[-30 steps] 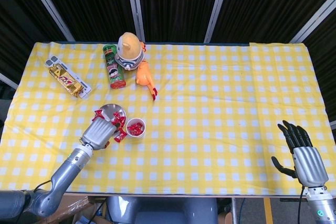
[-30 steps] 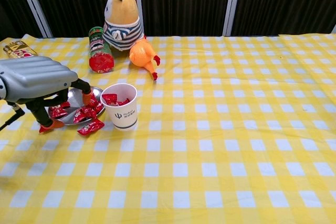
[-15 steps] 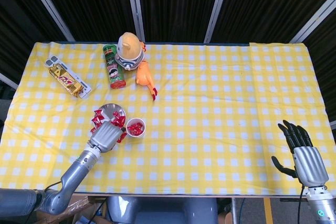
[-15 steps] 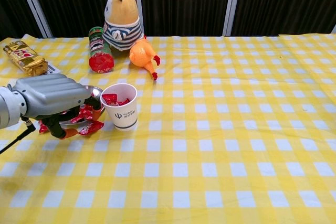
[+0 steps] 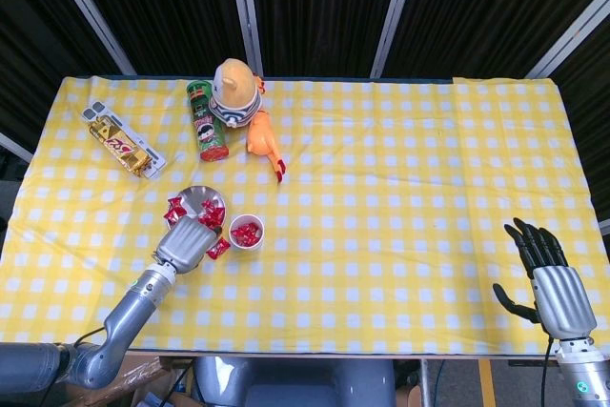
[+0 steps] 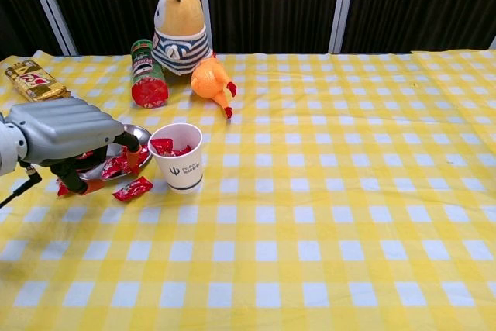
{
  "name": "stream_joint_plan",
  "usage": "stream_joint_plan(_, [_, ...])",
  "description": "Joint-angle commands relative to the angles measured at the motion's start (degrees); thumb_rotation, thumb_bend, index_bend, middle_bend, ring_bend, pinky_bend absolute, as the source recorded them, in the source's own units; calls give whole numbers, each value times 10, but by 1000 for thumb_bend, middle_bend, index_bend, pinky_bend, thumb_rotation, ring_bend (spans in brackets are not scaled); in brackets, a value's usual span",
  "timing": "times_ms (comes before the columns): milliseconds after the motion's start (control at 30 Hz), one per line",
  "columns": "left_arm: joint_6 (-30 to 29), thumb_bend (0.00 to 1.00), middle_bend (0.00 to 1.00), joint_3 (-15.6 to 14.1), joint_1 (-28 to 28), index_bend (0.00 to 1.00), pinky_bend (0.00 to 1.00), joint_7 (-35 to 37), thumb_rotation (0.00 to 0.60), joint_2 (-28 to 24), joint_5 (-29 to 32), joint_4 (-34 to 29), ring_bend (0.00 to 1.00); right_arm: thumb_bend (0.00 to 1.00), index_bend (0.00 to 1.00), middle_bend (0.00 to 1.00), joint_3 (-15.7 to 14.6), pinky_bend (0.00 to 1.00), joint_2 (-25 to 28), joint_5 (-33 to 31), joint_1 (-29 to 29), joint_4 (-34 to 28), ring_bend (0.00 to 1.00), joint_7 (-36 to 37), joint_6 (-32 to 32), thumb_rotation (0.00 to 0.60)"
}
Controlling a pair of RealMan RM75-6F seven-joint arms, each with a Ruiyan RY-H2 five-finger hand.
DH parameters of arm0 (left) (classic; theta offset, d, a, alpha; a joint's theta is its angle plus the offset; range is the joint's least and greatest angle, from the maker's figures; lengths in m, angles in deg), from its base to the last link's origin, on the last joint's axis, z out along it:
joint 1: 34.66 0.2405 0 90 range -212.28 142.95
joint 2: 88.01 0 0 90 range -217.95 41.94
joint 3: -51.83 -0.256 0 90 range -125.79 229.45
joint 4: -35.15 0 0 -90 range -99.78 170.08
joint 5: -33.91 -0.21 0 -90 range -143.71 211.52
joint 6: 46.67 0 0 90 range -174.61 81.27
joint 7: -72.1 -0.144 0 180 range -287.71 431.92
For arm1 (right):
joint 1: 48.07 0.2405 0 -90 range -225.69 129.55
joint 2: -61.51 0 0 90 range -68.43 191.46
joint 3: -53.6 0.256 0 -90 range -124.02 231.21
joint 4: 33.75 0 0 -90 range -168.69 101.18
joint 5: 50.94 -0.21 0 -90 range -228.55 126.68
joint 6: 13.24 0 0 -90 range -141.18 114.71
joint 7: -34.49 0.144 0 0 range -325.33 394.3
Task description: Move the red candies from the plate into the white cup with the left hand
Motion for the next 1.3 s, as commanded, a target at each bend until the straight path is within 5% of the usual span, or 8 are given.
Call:
stream_joint_plan(33, [-1, 417, 889, -1, 0, 339, 923, -3, 600, -6, 3, -3, 878, 386, 0, 0, 0, 0, 0, 0, 0, 0, 0, 0, 0, 600])
stream_joint_plan(600, [-12, 414, 887, 10, 1, 337, 923, -3, 600, -30, 28, -13, 878, 386, 0, 0, 0, 0, -1, 2, -1, 0, 0, 1, -2, 600])
stream_joint_plan(767, [-10, 284, 895, 12, 1, 336, 923, 7, 600, -29, 20, -16, 879, 385, 0, 0, 0, 0, -1, 3, -1, 0, 0, 1, -3, 600])
stream_joint_plan(1300, [-12, 252, 916, 7, -5, 354, 925, -19, 600, 50, -13, 53, 892, 386, 0, 0, 0, 0, 0, 2, -1, 0, 0, 4, -3, 600])
